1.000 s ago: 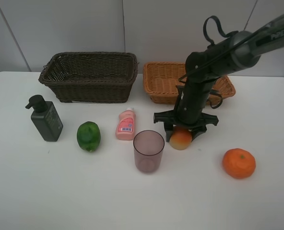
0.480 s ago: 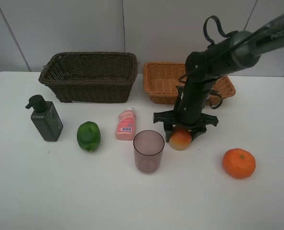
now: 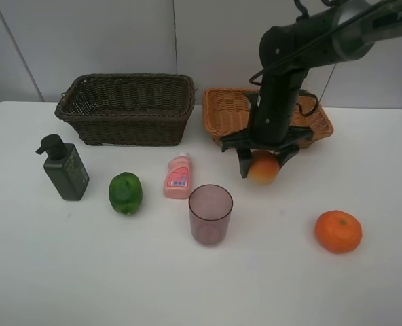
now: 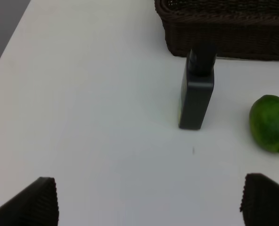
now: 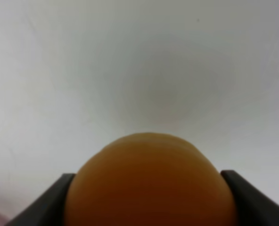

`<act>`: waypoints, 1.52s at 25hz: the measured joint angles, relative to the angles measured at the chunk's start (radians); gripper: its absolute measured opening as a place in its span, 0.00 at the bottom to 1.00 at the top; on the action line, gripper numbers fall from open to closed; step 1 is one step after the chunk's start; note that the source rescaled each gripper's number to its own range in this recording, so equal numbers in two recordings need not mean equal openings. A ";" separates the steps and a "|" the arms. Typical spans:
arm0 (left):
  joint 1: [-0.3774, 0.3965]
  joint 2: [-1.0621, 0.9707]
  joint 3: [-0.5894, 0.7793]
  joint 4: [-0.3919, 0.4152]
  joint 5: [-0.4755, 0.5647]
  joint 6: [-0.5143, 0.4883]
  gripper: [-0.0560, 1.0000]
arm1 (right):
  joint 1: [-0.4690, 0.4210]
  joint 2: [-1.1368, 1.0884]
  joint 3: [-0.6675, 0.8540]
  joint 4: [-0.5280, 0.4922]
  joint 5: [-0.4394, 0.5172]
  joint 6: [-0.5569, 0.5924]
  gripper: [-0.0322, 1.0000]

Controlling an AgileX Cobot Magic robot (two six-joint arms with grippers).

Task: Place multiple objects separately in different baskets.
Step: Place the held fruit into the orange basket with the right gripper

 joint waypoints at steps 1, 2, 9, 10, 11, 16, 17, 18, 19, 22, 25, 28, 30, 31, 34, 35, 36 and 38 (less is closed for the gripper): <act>0.000 0.000 0.000 0.000 0.000 0.000 1.00 | 0.000 0.000 -0.026 -0.011 0.028 -0.014 0.04; 0.000 0.000 0.000 0.000 0.000 0.000 1.00 | 0.000 0.000 -0.057 -0.025 0.049 -0.028 0.04; 0.000 0.000 0.000 0.000 0.000 0.000 1.00 | -0.006 0.000 -0.241 -0.089 0.126 -0.081 0.04; 0.000 0.000 0.000 0.000 0.000 0.000 1.00 | -0.012 0.000 -0.263 -0.097 0.126 -0.084 0.04; 0.000 0.000 0.000 0.000 0.000 0.000 1.00 | -0.018 0.000 -0.283 -0.103 0.127 -0.085 0.04; 0.000 0.000 0.000 0.000 0.000 0.000 1.00 | -0.067 0.029 -0.370 -0.119 0.127 -0.088 0.04; 0.000 0.000 0.000 0.000 0.000 0.000 1.00 | -0.078 0.037 -0.381 -0.126 0.127 -0.088 0.04; 0.000 0.000 0.000 0.000 0.000 0.000 1.00 | -0.087 0.047 -0.388 -0.129 0.119 -0.088 0.04; 0.000 0.000 0.000 0.000 0.000 0.000 1.00 | -0.099 0.053 -0.390 -0.132 0.096 -0.088 0.04; 0.000 0.000 0.000 0.000 0.000 0.000 1.00 | -0.132 0.074 -0.393 -0.131 -0.013 -0.088 0.04; 0.000 0.000 0.000 0.000 0.000 0.000 1.00 | -0.164 0.101 -0.395 -0.134 -0.123 -0.088 0.04; 0.000 0.000 0.000 0.000 0.000 0.000 1.00 | -0.188 0.138 -0.395 -0.136 -0.210 -0.088 0.04; 0.000 0.000 0.000 0.000 0.000 0.000 1.00 | -0.197 0.160 -0.395 -0.146 -0.250 -0.087 0.04; 0.000 0.000 0.000 0.000 0.000 0.000 1.00 | -0.202 0.174 -0.395 -0.153 -0.266 -0.082 0.04; 0.000 0.000 0.000 0.000 0.000 0.000 1.00 | -0.209 0.211 -0.395 -0.158 -0.301 -0.058 0.04; 0.000 0.000 0.000 0.000 0.000 0.000 1.00 | -0.209 0.224 -0.395 -0.160 -0.306 -0.050 0.04; 0.000 0.000 0.000 0.000 0.000 0.000 1.00 | -0.209 0.237 -0.395 -0.160 -0.311 -0.048 0.04; 0.000 0.000 0.000 0.000 0.000 0.000 1.00 | -0.209 0.258 -0.395 -0.160 -0.319 -0.046 0.04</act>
